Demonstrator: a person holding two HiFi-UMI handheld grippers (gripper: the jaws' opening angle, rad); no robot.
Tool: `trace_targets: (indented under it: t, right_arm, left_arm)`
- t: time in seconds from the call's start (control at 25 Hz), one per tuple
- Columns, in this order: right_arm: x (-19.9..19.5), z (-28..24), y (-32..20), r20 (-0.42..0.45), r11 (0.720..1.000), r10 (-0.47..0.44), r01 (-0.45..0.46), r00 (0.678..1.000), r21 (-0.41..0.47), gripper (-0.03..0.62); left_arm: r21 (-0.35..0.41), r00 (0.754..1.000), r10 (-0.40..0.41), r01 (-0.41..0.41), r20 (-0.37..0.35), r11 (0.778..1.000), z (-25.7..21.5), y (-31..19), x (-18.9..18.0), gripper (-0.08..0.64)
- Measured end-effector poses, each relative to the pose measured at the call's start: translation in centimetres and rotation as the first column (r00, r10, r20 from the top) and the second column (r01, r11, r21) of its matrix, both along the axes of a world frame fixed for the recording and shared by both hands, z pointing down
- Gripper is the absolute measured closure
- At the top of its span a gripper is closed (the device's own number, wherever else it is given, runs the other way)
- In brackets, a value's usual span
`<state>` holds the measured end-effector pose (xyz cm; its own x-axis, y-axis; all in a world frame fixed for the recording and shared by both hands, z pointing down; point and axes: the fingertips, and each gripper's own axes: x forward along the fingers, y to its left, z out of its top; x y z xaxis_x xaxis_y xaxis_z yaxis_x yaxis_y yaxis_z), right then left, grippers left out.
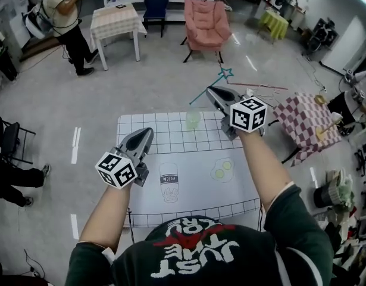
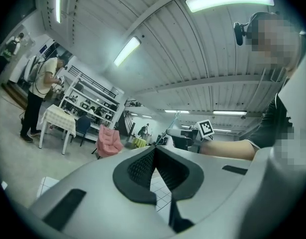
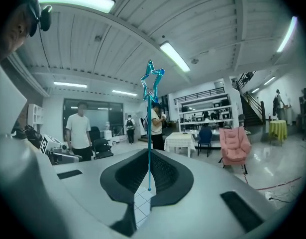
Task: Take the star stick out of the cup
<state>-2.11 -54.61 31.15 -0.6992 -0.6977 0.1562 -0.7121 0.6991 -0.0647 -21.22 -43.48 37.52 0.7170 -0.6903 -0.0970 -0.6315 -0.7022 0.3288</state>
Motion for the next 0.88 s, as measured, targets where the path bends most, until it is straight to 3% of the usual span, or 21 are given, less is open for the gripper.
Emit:
trace_targets:
  t: [0.36, 0.56, 0.76, 0.88]
  right_arm:
    - [2.9, -6.0, 7.5, 0.044, 0.996, 0.034, -0.037, 0.998, 0.075, 0.551]
    - [8.0, -8.1, 11.7, 0.094, 0.995, 0.008, -0.017, 0.995, 0.103, 0.551]
    - [11.8, -8.6, 15.8, 0.138, 0.994, -0.038, 0.024, 0.99, 0.105, 0.551]
    - [14.2, -8.6, 17.7, 0.141, 0.992, -0.073, 0.057, 0.987, 0.112, 0.551]
  left_arm:
    - [0.041, 0.999, 0.022, -0.024, 0.03, 0.999, -4.6, 5.6, 0.5, 0.563]
    - [0.072, 0.999, -0.026, 0.022, 0.045, 0.997, -6.3, 9.3, 4.3, 0.563]
    - [0.046, 0.996, -0.093, 0.093, -0.009, 0.995, -5.9, 13.1, 7.5, 0.563]
    - [0.028, 0.993, -0.121, 0.121, -0.004, 0.992, -5.0, 15.0, 10.0, 0.563]
